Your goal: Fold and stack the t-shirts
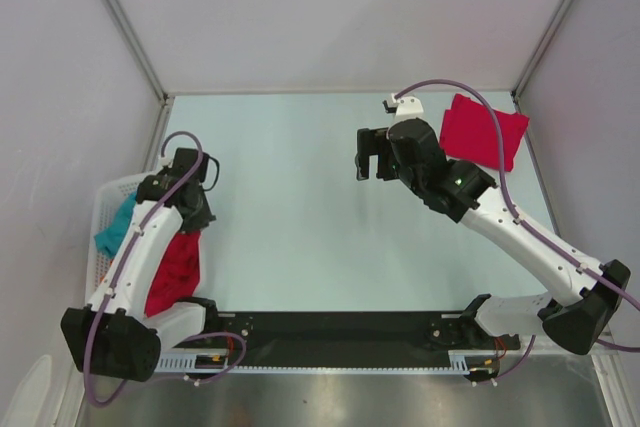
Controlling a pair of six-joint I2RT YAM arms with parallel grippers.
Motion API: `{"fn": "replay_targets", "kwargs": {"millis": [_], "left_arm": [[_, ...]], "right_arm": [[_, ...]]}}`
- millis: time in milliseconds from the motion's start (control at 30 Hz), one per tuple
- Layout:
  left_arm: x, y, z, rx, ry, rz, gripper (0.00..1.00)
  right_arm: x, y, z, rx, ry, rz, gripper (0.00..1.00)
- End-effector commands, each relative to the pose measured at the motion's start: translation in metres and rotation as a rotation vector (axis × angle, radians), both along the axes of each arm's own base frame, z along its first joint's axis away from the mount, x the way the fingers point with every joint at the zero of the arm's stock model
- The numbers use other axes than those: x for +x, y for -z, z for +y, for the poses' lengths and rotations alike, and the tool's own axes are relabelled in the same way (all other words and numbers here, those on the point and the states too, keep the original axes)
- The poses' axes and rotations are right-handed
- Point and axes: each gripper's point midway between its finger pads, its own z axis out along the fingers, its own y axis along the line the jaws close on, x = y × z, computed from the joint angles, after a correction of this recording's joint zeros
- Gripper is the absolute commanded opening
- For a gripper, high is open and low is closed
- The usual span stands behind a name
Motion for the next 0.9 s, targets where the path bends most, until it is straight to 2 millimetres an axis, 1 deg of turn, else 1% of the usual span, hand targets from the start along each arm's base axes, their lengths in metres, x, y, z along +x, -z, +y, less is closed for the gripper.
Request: {"fn": "replay_targets", "kwargs": {"millis": [0, 33, 67, 133, 167, 200, 233, 267, 300, 333, 367, 400, 433, 467, 500, 533, 567, 600, 633, 667, 700, 733, 767, 800, 833, 867], "left_arm": [[0.025, -0.067, 0.017, 0.083, -0.023, -0.18, 0.0], [0.029, -0.078, 0.019, 0.098, -0.027, -0.198, 0.0], [0.034, -0.099, 0.021, 0.104, -0.03, -0.243, 0.0], [0.044, -0.117, 0.023, 0.124, -0.032, -0.262, 0.0], [0.051, -0.143, 0.023, 0.12, -0.035, -0.322, 0.0], [0.06, -0.149, 0.023, 0.126, -0.031, -0.323, 0.0], [0.066, -0.16, 0.022, 0.126, -0.032, -0.342, 0.0], [0.074, -0.19, 0.021, 0.113, -0.034, -0.416, 0.0], [0.088, -0.194, 0.018, 0.113, -0.022, -0.407, 0.0], [0.096, -0.205, 0.014, 0.099, -0.009, -0.43, 0.0], [0.104, -0.233, 0.012, 0.091, -0.011, -0.505, 0.0], [0.118, -0.234, 0.007, 0.085, -0.007, -0.504, 0.0], [0.125, -0.238, 0.001, 0.066, 0.004, -0.517, 0.0], [0.133, -0.25, -0.007, 0.033, 0.014, -0.557, 0.0], [0.144, -0.248, -0.014, 0.012, 0.02, -0.564, 0.0], [0.152, -0.25, -0.027, -0.008, 0.047, -0.578, 0.0], [0.159, -0.26, -0.038, -0.029, 0.066, -0.618, 0.0], [0.173, -0.251, -0.05, -0.027, 0.094, -0.588, 0.0], [0.178, -0.25, -0.075, -0.036, 0.155, -0.582, 0.0], [0.183, -0.258, -0.088, -0.04, 0.189, -0.6, 0.0], [0.198, -0.24, -0.106, -0.031, 0.243, -0.549, 0.0], [0.198, -0.238, -0.132, -0.041, 0.308, -0.54, 0.0], [0.209, -0.231, -0.151, -0.034, 0.363, -0.528, 0.0], [0.21, -0.229, -0.165, -0.042, 0.398, -0.528, 0.0], [0.209, -0.225, -0.192, -0.06, 0.458, -0.528, 0.0], [0.211, -0.215, -0.208, -0.065, 0.498, -0.509, 0.0]], "right_arm": [[0.005, -0.009, -0.002, 0.023, 0.017, -0.033, 0.99], [0.005, -0.009, 0.0, 0.023, 0.011, -0.032, 0.99], [0.005, -0.009, 0.001, 0.027, 0.01, -0.031, 0.99], [0.005, -0.007, 0.003, 0.035, 0.005, -0.024, 0.98], [0.006, -0.007, 0.004, 0.037, 0.006, -0.023, 0.98], [0.005, -0.007, 0.005, 0.04, 0.001, -0.021, 0.98], [0.005, -0.006, 0.006, 0.043, -0.002, -0.018, 0.98], [0.005, -0.006, 0.006, 0.044, -0.003, -0.017, 0.98], [0.005, -0.006, 0.006, 0.042, -0.002, -0.018, 0.98], [0.005, -0.006, 0.006, 0.037, -0.004, -0.017, 0.98], [0.005, -0.006, 0.005, 0.035, 0.0, -0.018, 0.98], [0.005, -0.005, 0.005, 0.03, 0.0, -0.018, 0.98], [0.006, -0.006, 0.003, 0.026, 0.006, -0.019, 0.98], [0.006, -0.005, 0.002, 0.021, 0.007, -0.017, 0.98], [0.006, -0.003, 0.001, 0.012, 0.01, -0.013, 0.98], [0.007, -0.002, 0.001, 0.007, 0.013, -0.011, 0.98], [0.006, -0.001, 0.001, 0.0, 0.011, -0.008, 0.98], [0.007, 0.001, 0.001, -0.005, 0.011, -0.004, 0.98], [0.008, 0.004, 0.002, -0.014, 0.01, 0.003, 0.98], [0.009, 0.007, 0.002, -0.02, 0.011, 0.009, 0.98], [0.009, 0.008, 0.003, -0.025, 0.01, 0.011, 0.98], [0.011, 0.013, 0.003, -0.037, 0.014, 0.019, 0.98], [0.011, 0.015, 0.003, -0.042, 0.013, 0.023, 0.98], [0.012, 0.018, 0.004, -0.045, 0.014, 0.028, 0.98], [0.013, 0.024, 0.005, -0.057, 0.014, 0.04, 0.98], [0.014, 0.026, 0.005, -0.063, 0.018, 0.045, 0.98]]}}
